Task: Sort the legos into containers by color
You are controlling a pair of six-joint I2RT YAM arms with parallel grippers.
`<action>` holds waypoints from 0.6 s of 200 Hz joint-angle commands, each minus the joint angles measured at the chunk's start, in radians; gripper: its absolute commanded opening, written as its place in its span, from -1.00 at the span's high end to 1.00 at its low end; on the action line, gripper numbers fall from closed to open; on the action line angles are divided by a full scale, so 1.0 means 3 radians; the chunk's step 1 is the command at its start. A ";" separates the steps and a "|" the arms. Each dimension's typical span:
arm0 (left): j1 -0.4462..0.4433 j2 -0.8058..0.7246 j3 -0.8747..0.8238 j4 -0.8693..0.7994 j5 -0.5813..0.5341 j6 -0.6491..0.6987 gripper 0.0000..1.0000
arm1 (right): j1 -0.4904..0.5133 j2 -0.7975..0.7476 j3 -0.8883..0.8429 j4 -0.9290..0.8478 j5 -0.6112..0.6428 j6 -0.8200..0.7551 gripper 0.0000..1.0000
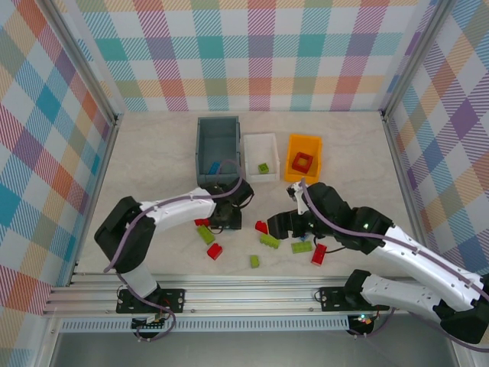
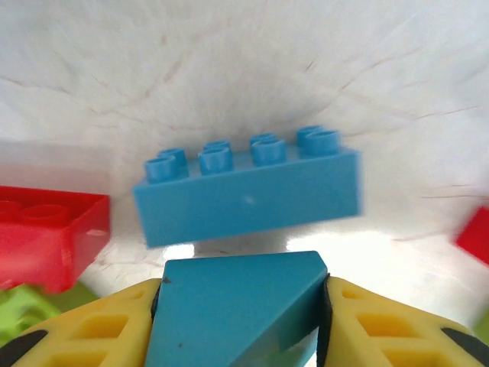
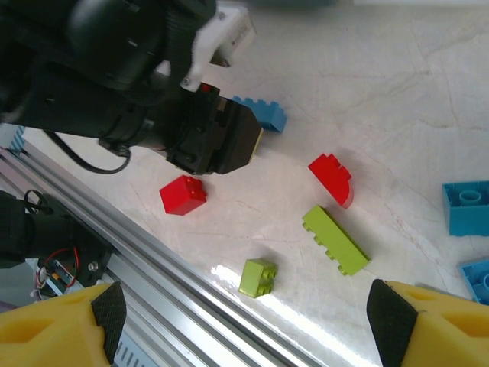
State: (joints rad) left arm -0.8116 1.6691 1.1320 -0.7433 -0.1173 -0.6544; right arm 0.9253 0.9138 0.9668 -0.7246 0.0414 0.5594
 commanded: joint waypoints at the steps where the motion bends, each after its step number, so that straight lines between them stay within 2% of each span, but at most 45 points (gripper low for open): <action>1: 0.0133 -0.0360 0.0493 -0.0362 -0.0159 0.0150 0.25 | 0.0018 0.0069 0.0215 0.0116 0.0124 -0.0132 -0.65; 51: 0.0691 -0.0056 0.1276 -0.0465 -0.0108 0.0501 0.24 | 0.0023 0.0443 0.0406 0.0910 0.0379 -0.0326 -0.58; 85: 0.0964 0.0358 0.1650 -0.0337 -0.0219 0.0644 0.26 | 0.0020 0.0681 0.0643 0.0988 0.0465 -0.0351 -0.58; 120: 0.1155 0.0819 0.1951 -0.0276 -0.0263 0.0688 0.27 | 0.0020 0.0718 0.0614 0.0954 0.0470 -0.0286 -0.57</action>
State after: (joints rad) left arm -0.4973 1.8515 1.6581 -0.8249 -0.1715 -0.4847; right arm 0.9253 1.1316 1.1393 -0.4656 0.1646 0.4808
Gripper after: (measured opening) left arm 0.367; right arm 0.788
